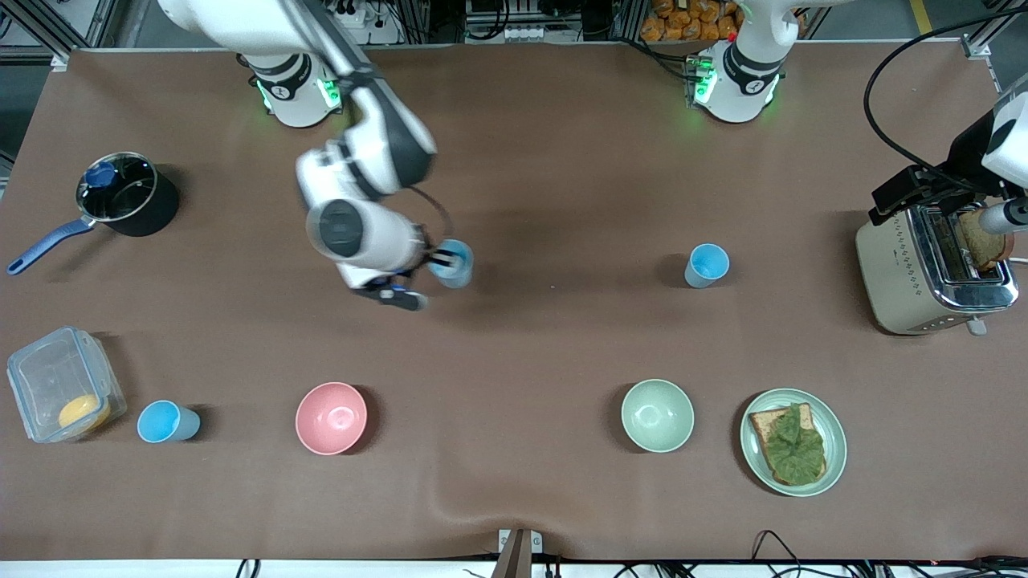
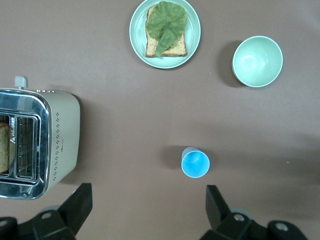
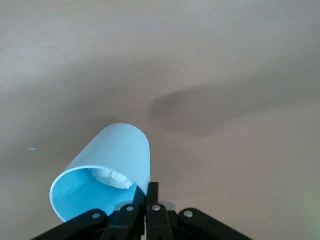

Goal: Stack blue cups with both arms

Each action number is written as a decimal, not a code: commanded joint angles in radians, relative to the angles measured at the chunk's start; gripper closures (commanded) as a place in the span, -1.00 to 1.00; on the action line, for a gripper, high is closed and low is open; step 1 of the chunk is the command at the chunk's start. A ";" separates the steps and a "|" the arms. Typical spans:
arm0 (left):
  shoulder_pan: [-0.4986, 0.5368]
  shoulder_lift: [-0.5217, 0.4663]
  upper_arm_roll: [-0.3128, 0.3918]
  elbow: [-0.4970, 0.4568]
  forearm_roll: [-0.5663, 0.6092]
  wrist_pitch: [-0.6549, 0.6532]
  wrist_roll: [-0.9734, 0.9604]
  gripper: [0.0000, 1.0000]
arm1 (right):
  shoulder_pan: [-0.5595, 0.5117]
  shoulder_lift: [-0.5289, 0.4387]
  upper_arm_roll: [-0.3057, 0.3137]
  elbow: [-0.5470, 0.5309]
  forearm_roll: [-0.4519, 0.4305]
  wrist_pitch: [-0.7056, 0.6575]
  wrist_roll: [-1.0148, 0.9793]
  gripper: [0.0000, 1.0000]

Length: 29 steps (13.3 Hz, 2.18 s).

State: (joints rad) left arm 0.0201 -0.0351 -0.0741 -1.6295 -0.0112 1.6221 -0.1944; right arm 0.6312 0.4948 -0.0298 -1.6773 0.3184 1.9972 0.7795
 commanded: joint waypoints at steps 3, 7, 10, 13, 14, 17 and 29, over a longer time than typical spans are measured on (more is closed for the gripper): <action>0.004 -0.006 -0.004 0.008 0.025 -0.034 -0.005 -1.00 | 0.126 0.217 -0.016 0.185 0.048 0.161 0.152 1.00; 0.006 -0.005 -0.004 0.010 0.025 -0.034 -0.005 -1.00 | 0.133 0.225 -0.018 0.189 0.077 0.178 0.150 -0.99; 0.004 -0.005 -0.004 0.010 0.025 -0.034 -0.005 -1.00 | 0.053 0.202 -0.018 0.270 0.071 0.030 0.129 -1.00; 0.005 -0.005 -0.004 0.011 0.025 -0.034 -0.005 -1.00 | -0.074 0.170 -0.025 0.375 0.065 -0.266 -0.035 -1.00; 0.006 -0.005 -0.004 0.011 0.025 -0.034 -0.005 -1.00 | -0.127 0.122 -0.027 0.373 0.056 -0.312 -0.075 -1.00; 0.004 -0.005 -0.004 0.011 0.026 -0.034 -0.005 -1.00 | -0.290 0.048 -0.029 0.366 -0.068 -0.440 -0.260 -1.00; 0.004 -0.006 -0.004 0.010 0.026 -0.036 -0.005 -1.00 | -0.620 -0.422 -0.016 0.057 -0.304 -0.479 -0.701 -1.00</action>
State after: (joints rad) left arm 0.0226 -0.0351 -0.0731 -1.6272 -0.0112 1.6049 -0.1944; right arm 0.0254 0.2000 -0.0757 -1.5096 0.0492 1.4844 0.0801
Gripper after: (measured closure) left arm 0.000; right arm 0.000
